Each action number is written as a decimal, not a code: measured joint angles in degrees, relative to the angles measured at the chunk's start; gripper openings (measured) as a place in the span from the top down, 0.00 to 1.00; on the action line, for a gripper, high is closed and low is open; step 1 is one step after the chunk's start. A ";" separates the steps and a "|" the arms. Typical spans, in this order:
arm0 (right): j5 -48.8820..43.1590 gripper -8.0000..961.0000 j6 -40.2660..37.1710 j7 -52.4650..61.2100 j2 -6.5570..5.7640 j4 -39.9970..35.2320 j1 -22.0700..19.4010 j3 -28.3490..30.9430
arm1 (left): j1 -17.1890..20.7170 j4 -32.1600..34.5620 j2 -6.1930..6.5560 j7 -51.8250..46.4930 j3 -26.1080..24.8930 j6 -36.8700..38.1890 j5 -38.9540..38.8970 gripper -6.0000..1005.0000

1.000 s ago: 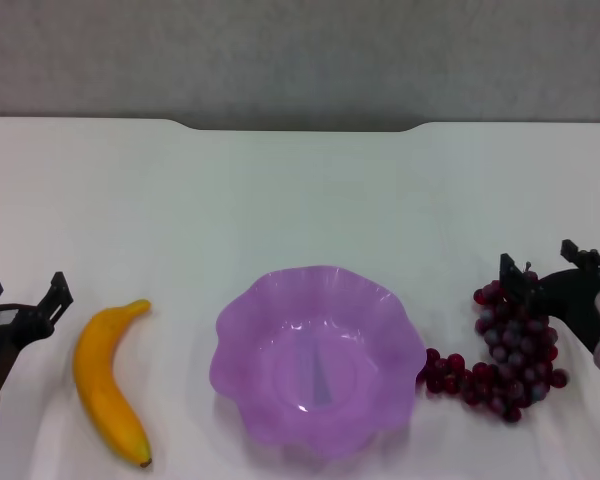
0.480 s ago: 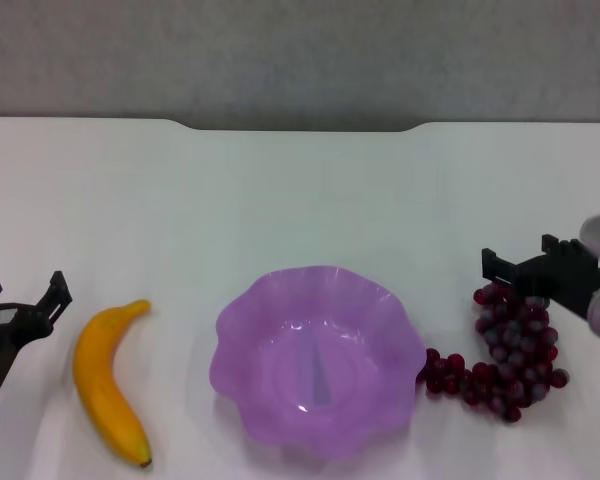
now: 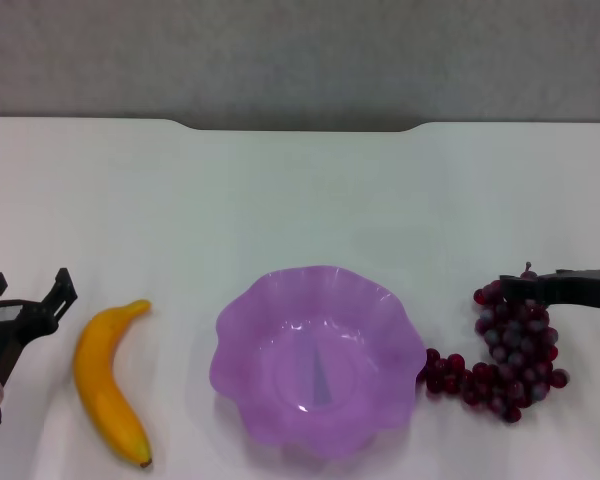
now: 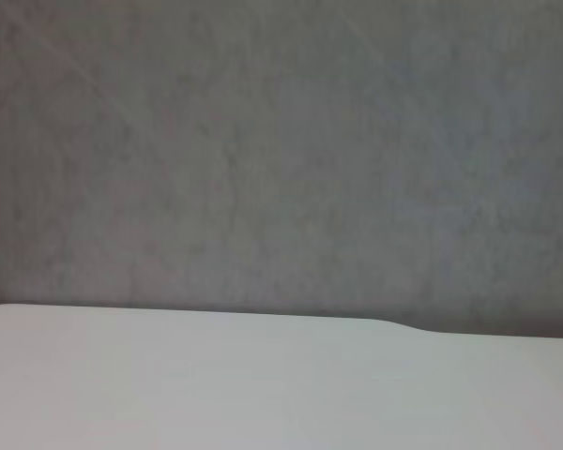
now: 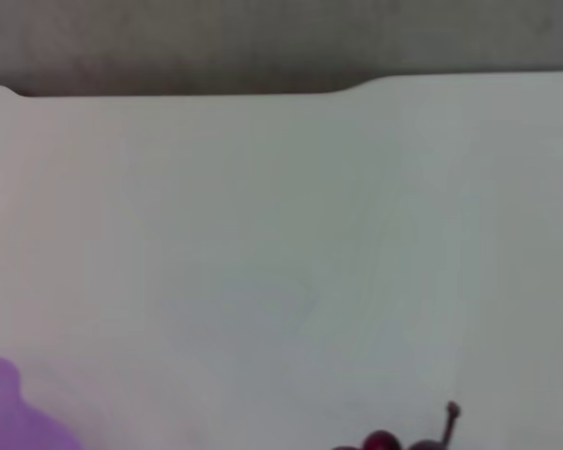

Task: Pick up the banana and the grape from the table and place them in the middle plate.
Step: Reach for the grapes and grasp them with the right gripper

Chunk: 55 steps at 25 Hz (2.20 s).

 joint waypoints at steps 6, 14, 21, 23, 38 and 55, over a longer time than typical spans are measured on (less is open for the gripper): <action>-2.98 0.08 2.14 1.10 -0.01 -4.05 2.91 1.98 | 0.00 0.12 0.03 0.03 -0.08 0.00 -0.14 0.12; -4.12 0.08 -0.82 1.22 0.21 -7.92 4.18 1.24 | -0.26 0.00 -0.14 0.15 0.23 -0.07 0.00 0.12; -3.81 0.08 -7.02 0.96 0.24 -10.10 3.95 -2.12 | 0.12 -0.03 -0.07 0.19 0.24 -0.13 0.02 0.12; -3.66 0.08 -9.82 0.97 0.28 -10.66 3.66 -4.55 | 0.23 -0.05 -0.07 0.20 0.24 -0.15 0.02 0.12; -1.07 0.08 -19.47 1.50 0.47 -15.80 4.18 -12.57 | 0.69 0.28 0.21 0.30 -0.24 0.21 -0.37 0.12; -1.11 0.41 -23.58 1.52 0.46 -19.33 4.12 -14.51 | 1.21 0.27 0.13 0.38 -0.21 -0.10 -0.34 0.12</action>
